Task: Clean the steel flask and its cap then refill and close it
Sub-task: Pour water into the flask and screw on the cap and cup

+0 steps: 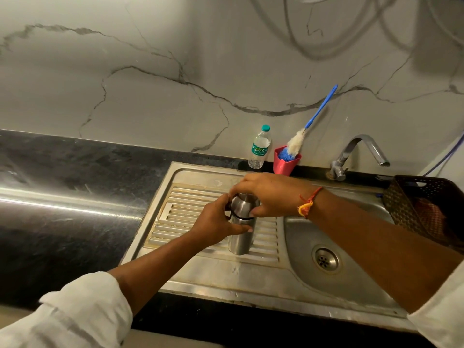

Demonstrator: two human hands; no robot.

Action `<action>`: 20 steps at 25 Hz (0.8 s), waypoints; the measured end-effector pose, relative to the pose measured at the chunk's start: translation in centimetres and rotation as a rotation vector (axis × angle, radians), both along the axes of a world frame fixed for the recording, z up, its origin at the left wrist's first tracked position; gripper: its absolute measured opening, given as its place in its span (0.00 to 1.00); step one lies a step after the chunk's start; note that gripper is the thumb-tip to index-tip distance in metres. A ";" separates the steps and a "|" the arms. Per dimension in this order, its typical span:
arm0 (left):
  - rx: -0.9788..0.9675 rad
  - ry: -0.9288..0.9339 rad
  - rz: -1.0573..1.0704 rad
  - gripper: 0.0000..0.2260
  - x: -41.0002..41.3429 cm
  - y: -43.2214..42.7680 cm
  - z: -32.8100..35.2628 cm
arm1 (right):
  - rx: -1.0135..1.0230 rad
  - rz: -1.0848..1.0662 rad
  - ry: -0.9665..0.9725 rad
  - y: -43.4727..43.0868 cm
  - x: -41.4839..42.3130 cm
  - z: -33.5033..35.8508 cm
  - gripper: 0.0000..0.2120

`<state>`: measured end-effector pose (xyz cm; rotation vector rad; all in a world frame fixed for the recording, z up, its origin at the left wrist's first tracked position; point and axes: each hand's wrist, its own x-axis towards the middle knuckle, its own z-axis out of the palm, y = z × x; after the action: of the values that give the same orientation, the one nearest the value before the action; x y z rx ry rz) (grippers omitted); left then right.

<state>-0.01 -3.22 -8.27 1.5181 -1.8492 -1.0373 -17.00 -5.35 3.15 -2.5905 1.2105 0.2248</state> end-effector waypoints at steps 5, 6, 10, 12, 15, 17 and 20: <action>0.002 -0.004 0.023 0.31 -0.3 0.2 0.0 | -0.106 -0.110 0.063 -0.1 1.4 -0.2 0.25; 0.000 0.002 0.023 0.29 -0.3 0.2 0.0 | -0.111 -0.124 0.090 -0.1 1.6 -0.1 0.25; -0.004 0.020 0.042 0.28 -0.4 0.5 0.0 | -0.222 -0.163 0.113 0.4 2.4 -0.3 0.24; -0.004 0.025 0.043 0.30 -0.5 0.6 0.0 | -0.299 -0.223 0.094 0.4 2.4 -1.3 0.27; -0.005 0.011 0.022 0.32 -0.5 0.5 0.1 | -0.272 -0.212 0.132 -0.4 1.8 -1.6 0.33; 0.001 0.001 0.000 0.33 -0.4 0.4 0.2 | -0.105 -0.125 0.087 -1.0 1.0 -1.3 0.32; -0.015 0.002 0.005 0.38 -0.3 0.5 0.0 | 0.019 0.027 0.002 -1.2 0.4 -1.8 0.29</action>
<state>-0.31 -2.74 -8.25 1.5120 -1.8466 -1.0206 -16.59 -6.55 1.38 -2.5921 1.1688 0.2428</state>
